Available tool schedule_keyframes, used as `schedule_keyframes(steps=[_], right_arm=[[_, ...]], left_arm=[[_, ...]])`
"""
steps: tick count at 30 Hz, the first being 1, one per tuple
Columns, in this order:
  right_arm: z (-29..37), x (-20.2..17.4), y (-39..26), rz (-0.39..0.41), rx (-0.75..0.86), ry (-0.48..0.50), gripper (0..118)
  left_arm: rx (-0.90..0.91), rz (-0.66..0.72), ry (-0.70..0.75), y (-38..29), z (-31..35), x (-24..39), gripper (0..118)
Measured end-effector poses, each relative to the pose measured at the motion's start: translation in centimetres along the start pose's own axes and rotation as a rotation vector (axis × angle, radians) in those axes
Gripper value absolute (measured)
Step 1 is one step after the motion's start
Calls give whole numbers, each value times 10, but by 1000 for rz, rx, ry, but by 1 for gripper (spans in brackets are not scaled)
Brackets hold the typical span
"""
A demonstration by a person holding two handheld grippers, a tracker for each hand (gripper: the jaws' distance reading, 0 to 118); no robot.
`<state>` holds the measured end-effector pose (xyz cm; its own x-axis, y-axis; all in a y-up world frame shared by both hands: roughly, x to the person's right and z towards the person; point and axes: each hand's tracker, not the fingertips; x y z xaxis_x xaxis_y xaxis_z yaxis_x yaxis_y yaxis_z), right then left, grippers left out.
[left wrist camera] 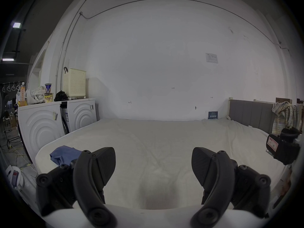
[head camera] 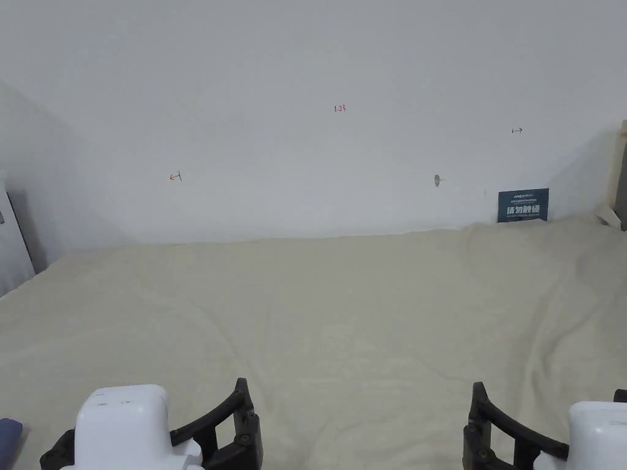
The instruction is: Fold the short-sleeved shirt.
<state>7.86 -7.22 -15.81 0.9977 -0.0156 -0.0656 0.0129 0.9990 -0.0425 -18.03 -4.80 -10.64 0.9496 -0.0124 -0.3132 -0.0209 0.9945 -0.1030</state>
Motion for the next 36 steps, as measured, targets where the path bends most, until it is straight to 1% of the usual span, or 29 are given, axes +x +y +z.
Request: schedule_keyframes(steps=[4,7,11,16,20,25,28,31,33,36], right_arm=[[0,1,-2,19,2,-1,104],[2,-2,-3,25,17,-25,105],[3,-3,-2,14,29,-46,105],[1,0,-3,1,3,-29,105],[3,3,-6,-3,18,-13,106],[6,1,-6,-13,48,-51,106],[6,4,-4,-23,35,-21,106],[6,4,-4,-15,28,-6,106],[6,4,-5,7,23,17,106],[1,2,-5,53,-39,87,106]], left_arm=[[-5,-9,4,-1,0,0,97],[-3,-1,0,-1,0,0,97],[-3,-5,-1,-1,0,1,97],[-3,-2,-3,-2,0,0,97],[-6,-4,-2,-2,0,0,97],[-8,-6,-2,-2,0,1,97],[-11,-7,-5,-2,0,1,97],[-13,-9,-8,-3,-1,2,97],[-14,-11,-8,-3,0,3,97],[-16,9,-24,-1,1,2,97]])
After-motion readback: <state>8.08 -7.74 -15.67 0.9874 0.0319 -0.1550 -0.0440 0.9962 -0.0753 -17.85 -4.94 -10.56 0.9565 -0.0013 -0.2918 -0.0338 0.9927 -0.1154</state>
